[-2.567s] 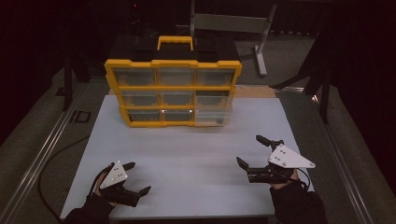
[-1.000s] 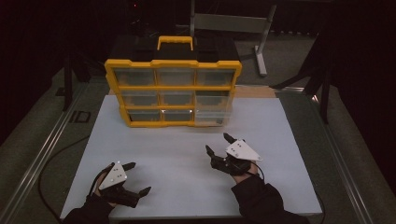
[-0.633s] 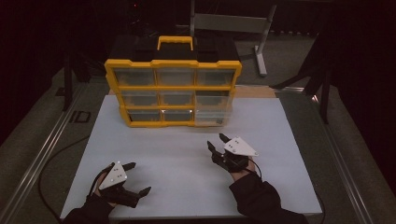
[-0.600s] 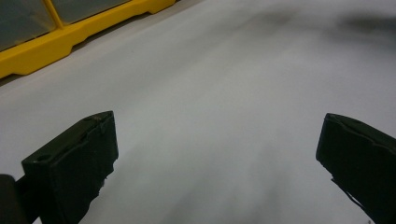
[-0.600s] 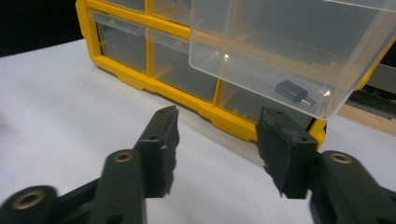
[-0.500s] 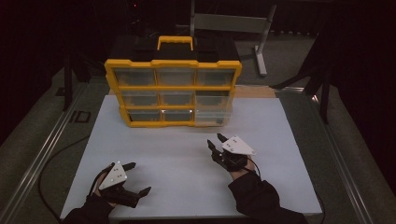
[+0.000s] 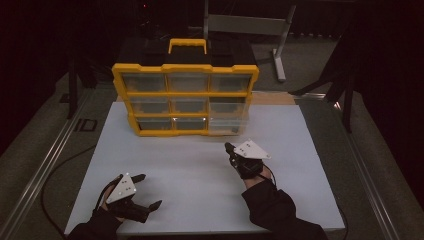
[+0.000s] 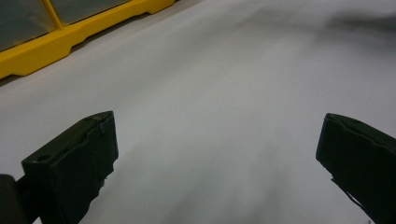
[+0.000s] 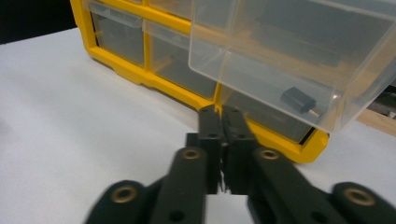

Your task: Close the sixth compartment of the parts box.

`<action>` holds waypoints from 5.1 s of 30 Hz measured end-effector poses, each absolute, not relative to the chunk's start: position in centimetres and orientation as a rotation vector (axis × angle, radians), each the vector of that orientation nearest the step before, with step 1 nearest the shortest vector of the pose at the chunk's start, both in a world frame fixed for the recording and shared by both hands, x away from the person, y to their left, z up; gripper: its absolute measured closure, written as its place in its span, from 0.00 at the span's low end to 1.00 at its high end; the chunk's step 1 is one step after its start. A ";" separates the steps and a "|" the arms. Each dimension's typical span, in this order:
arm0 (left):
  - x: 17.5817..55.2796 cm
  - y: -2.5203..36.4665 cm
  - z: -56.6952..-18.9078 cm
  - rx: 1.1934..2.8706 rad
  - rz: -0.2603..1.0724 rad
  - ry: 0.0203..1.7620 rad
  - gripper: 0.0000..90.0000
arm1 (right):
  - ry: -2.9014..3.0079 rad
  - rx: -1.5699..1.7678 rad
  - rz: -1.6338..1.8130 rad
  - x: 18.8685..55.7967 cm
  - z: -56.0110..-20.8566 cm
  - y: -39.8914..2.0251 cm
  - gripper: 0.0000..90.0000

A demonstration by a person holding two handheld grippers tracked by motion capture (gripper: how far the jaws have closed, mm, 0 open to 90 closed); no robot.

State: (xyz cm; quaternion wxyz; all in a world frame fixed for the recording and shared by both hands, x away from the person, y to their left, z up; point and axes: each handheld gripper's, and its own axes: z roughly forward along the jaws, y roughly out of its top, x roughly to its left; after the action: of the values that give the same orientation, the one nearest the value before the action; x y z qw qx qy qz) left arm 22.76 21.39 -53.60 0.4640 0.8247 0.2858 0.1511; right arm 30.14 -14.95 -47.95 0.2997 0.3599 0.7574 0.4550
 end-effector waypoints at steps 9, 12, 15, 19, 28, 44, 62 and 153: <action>22.8 21.4 -53.6 2.026 0.373 0.700 0.00 | 1.998 0.961 1.208 31.0 -46.6 -15.3 1.00; 22.8 21.4 -53.6 2.025 0.372 0.701 0.00 | 1.991 0.969 1.208 31.3 -46.3 -15.4 1.00; 22.7 21.4 -53.6 2.025 0.373 0.700 0.00 | 1.987 0.971 1.200 31.5 -46.1 -15.3 1.00; 22.7 21.3 -53.6 2.026 0.374 0.698 0.00 | 1.981 0.979 1.197 31.8 -45.9 -15.1 1.00; 22.7 21.4 -53.6 2.023 0.377 0.700 0.00 | 1.979 1.003 1.173 32.7 -46.1 -15.3 1.00; 22.7 21.4 -53.6 2.026 0.378 0.699 0.00 | 1.983 1.035 1.157 33.8 -46.1 -15.5 1.00; 22.7 21.4 -53.6 2.023 0.373 0.699 0.00 | 1.961 1.086 1.129 35.5 -46.1 -16.0 1.00; 22.8 21.5 -53.7 2.017 0.358 0.695 0.00 | 1.922 1.147 1.049 42.2 -45.1 -14.0 1.00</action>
State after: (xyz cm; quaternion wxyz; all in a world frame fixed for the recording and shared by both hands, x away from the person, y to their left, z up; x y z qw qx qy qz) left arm 22.75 21.48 -53.67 0.4700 0.8230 0.2835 0.1459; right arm 42.23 -14.01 -45.12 0.3287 0.4382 0.7344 0.4007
